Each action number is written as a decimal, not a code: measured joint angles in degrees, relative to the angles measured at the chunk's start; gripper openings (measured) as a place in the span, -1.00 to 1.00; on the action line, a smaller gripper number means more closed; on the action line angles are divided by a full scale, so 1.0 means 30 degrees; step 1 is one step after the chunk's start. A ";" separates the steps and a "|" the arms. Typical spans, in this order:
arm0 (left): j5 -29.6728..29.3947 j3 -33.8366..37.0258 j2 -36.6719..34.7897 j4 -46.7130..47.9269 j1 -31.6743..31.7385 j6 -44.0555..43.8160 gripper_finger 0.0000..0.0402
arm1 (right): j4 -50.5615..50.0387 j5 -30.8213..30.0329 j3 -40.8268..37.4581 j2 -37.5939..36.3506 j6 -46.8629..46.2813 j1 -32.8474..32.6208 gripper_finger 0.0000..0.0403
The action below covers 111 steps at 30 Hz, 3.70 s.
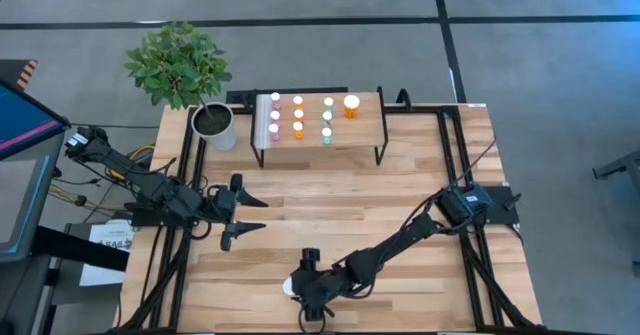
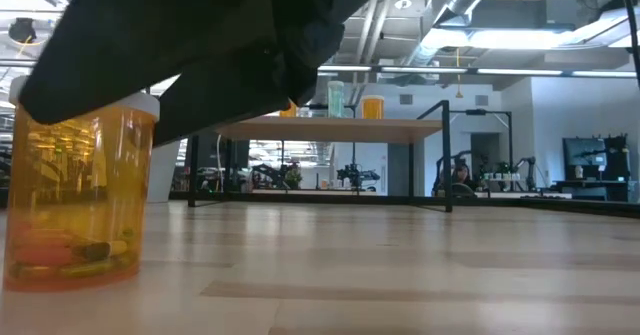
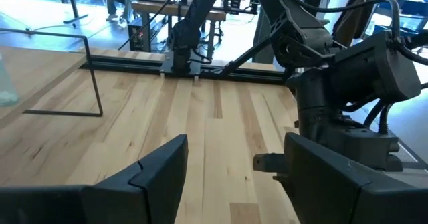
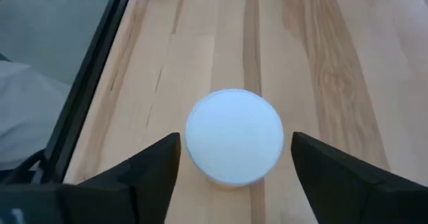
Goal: Pick and place medicine bottles onto shelf by color
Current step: Put the large orange pill bottle on the shelf aligned with the other large orange pill bottle, then return to Home Position
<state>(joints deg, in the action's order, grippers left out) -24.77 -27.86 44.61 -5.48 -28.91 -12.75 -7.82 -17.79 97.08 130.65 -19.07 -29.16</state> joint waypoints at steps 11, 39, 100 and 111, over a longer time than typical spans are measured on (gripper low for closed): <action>0.0000 0.0000 0.0003 0.0003 0.0002 0.0007 0.18 | 0.0104 0.0406 -0.0002 0.0000 -0.0123 0.0018 0.03; 0.0146 0.0015 0.0000 -0.0104 0.0002 0.0154 0.18 | -0.4948 -0.6854 -0.9292 -1.5196 0.0363 0.4221 -0.01; 0.0685 0.0015 0.0004 -0.0128 -0.0004 -0.0022 0.18 | -0.3110 -0.1596 -1.1027 -1.6109 0.1507 1.5020 0.30; 0.0673 0.0015 0.0004 0.0041 -0.0004 -0.0056 0.18 | -0.7713 -0.1651 -0.8763 -1.6419 0.1137 1.5005 0.65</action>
<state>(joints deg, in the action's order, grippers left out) -22.76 -27.81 44.62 -5.36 -28.93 -12.92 -30.96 -22.75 70.79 81.39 -15.66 15.86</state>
